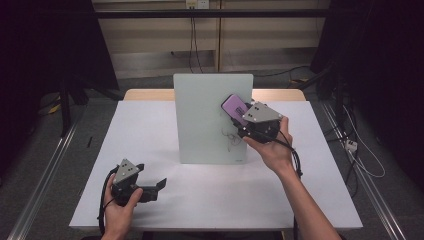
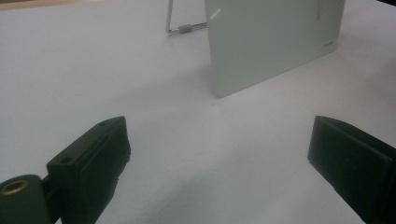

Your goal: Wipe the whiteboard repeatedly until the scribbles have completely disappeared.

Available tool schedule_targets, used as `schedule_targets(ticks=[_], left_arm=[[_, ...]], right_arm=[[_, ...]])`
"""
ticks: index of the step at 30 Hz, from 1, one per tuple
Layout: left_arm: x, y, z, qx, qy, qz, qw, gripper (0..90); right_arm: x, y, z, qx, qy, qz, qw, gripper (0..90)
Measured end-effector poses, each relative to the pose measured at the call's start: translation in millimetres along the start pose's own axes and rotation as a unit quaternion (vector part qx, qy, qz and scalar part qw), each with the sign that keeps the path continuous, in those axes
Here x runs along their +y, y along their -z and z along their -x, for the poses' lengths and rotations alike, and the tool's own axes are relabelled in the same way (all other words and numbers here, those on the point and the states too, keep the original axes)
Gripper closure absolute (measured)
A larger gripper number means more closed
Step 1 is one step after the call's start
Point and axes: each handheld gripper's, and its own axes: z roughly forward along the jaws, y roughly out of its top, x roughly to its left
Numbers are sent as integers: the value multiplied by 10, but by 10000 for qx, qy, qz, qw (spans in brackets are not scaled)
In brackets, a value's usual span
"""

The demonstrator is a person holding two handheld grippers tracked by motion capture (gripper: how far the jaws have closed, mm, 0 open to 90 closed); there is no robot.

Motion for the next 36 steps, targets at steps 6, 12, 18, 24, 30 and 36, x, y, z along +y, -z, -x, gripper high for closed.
schedule_targets(ticks=[6, 12, 18, 24, 30, 36], left_arm=[[1, -3, 8, 15, -16, 1, 10000, 56], [4, -3, 9, 5, -34, 3, 10000, 56], [4, -2, 8, 25, -38, -4, 10000, 56], [4, -8, 4, 5, -52, -20, 10000, 57], [1, -5, 0, 17, -34, -26, 10000, 56], [0, 3, -2, 24, 5, 8, 10000, 56]], right_arm=[[-64, -50, -150, 87, 149, -73, 9998, 418], [-214, -131, -423, 403, 391, -338, 9978, 418], [-358, -205, -646, 762, 491, -552, 9944, 418], [-370, -225, -666, 886, 447, -593, 9933, 418], [-259, -210, -558, 775, 357, -426, 9954, 418], [-122, -154, -367, 473, 261, -214, 9983, 418]])
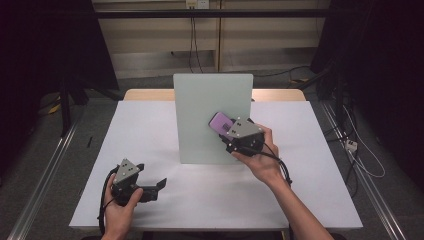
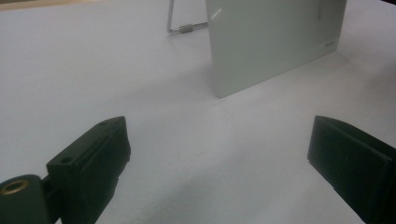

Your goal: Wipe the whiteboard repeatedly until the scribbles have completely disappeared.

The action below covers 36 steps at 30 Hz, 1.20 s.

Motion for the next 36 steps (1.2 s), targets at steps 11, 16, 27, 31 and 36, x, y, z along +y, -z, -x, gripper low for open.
schedule_targets(ticks=[11, 16, 27, 31, 36], left_arm=[[-2, 0, 0, 2, 11, -3, 10000, 56], [-2, -3, 4, 2, 6, -9, 10000, 56], [-3, -16, 10, 28, 46, -10, 10000, 54], [-1, -9, 7, 27, -5, -38, 10000, 54], [-5, -11, 4, 17, 0, -44, 10000, 54]], right_arm=[[63, 113, 202, -454, -30, 146, 9989, 418], [-73, 57, 43, -243, 40, 54, 9997, 418], [-353, -69, -318, 160, 386, -246, 9988, 418], [-407, -118, -413, 336, 419, -320, 9980, 418], [-430, -149, -442, 505, 519, -301, 9969, 417]])
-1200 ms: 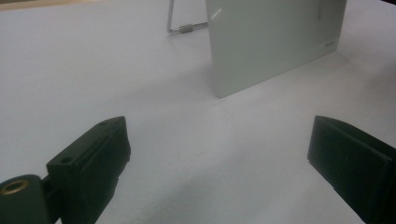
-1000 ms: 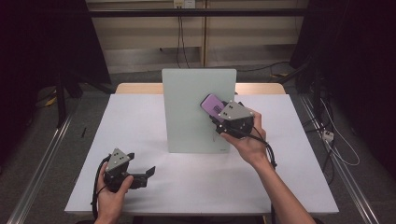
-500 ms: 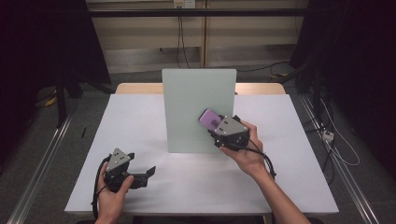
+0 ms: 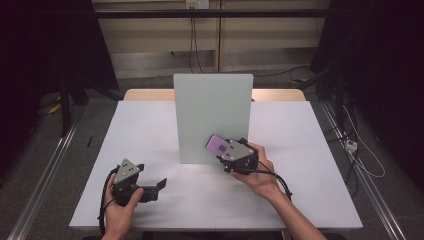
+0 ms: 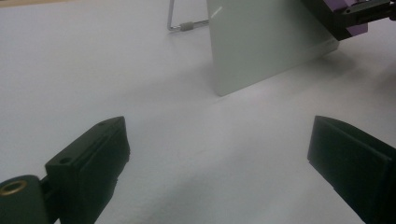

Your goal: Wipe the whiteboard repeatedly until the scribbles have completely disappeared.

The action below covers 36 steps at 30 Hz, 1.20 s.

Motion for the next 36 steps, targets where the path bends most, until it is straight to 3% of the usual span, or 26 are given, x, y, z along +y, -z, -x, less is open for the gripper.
schedule_targets(ticks=[5, 11, 21, 24, 28, 36], left_arm=[[2, -11, 3, -26, -4, -18, 10000, 54], [1, 1, -1, -16, 0, -7, 10000, 54], [-3, -5, -4, -20, 52, 8, 10000, 54], [-1, -6, 5, -18, 39, 17, 10000, 54], [-1, 1, 5, -27, 5, -8, 10000, 54], [7, -13, 15, -62, -22, -19, 10000, 54]], right_arm=[[12, 11, 35, 49, -64, 35, 10000, 418], [76, 98, 191, -187, -168, 254, 9994, 417], [247, 274, 531, -621, -463, 554, 9955, 417], [246, 248, 461, -689, -251, 422, 9964, 417], [182, 196, 362, -620, -230, 419, 9969, 418], [17, 23, 46, -188, 44, 211, 9996, 417]])
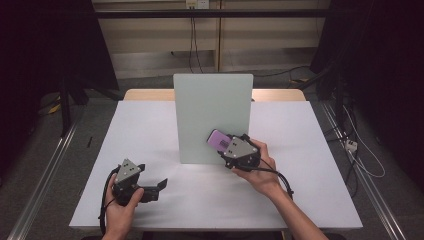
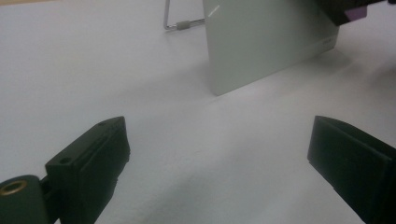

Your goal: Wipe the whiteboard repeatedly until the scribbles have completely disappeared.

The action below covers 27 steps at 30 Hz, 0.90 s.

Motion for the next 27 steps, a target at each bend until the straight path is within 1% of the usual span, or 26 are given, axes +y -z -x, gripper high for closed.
schedule_targets(ticks=[2, 4, 7, 9, 12, 13, 14, 15, 16, 18, 21, 24, 27], left_arm=[[0, 2, 1, -17, 0, 0, 10000, 54], [-3, 2, -2, -28, 17, 0, 10000, 55], [-6, 0, -7, -41, 24, 14, 10000, 55], [-3, -2, -7, -34, 13, -5, 10000, 55], [-1, -9, -2, -35, -10, -22, 10000, 54], [-2, -18, 8, -43, 41, 8, 10000, 55], [-2, -22, 8, -56, 39, -8, 10000, 55], [-2, -28, 10, -56, 41, -15, 10000, 54], [-1, -27, 6, -58, -5, -54, 10000, 55], [0, -29, 8, -74, -14, -58, 10000, 55], [-3, -22, 6, -62, 5, -52, 10000, 55], [-4, -24, -7, -49, 55, -23, 10000, 55], [-4, -23, -7, -52, 56, -18, 10000, 55]], right_arm=[[-11, -34, -49, 97, 43, -38, 9999, 418], [-10, -52, -77, 124, 89, -81, 9999, 417], [-22, -78, -102, 230, 54, -65, 9997, 417], [-25, -106, -143, 289, 155, -103, 9994, 417], [-25, -129, -170, 366, 138, -115, 9992, 417], [-23, -139, -178, 418, 124, -129, 9990, 417], [-22, -155, -194, 486, 135, -164, 9986, 417], [-17, -170, -219, 490, 208, -199, 9984, 417], [-7, -182, -239, 491, 275, -231, 9981, 417], [8, -202, -253, 549, 230, -240, 9979, 417], [13, -206, -256, 570, 222, -240, 9978, 417], [17, -208, -255, 630, 114, -244, 9977, 417], [17, -219, -291, 693, 163, -253, 9971, 417]])
